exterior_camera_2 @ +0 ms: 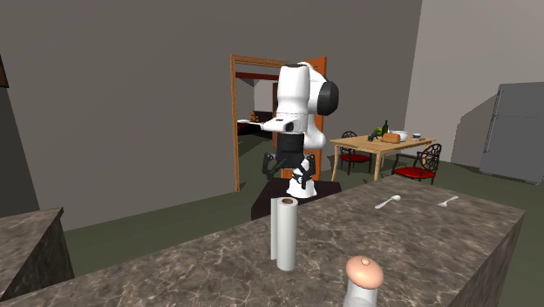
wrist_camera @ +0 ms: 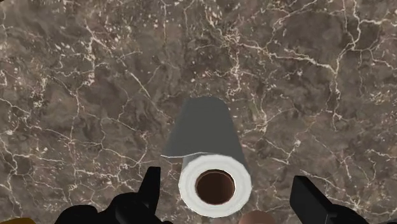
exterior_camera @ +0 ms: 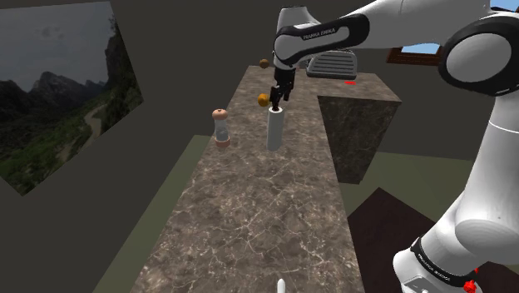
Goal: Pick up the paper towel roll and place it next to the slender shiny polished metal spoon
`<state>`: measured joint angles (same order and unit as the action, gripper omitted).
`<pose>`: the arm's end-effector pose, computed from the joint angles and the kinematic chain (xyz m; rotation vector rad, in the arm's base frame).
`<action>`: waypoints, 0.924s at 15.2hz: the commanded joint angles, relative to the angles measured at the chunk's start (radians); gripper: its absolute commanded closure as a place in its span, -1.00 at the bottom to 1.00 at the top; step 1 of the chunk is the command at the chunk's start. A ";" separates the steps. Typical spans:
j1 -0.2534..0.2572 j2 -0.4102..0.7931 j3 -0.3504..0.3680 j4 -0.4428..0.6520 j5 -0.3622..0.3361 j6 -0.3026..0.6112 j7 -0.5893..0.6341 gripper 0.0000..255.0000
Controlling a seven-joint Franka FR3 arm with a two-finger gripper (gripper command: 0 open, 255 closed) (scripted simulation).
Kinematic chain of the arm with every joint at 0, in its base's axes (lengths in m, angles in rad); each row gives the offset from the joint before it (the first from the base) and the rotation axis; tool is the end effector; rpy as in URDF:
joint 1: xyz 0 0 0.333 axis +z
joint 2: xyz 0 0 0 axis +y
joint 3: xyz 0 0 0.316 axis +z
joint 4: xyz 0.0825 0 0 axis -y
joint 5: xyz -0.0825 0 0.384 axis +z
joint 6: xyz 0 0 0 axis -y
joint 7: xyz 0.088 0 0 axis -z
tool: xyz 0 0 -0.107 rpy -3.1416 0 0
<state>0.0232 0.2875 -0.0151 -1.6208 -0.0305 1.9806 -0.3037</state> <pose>0.6539 0.0043 0.4630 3.0564 0.4991 0.1034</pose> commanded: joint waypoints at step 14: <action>0.002 0.161 0.009 0.089 -0.003 0.071 -0.038 -1.00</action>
<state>0.0250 0.4480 -0.0057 -1.5314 -0.0340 2.0511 -0.3414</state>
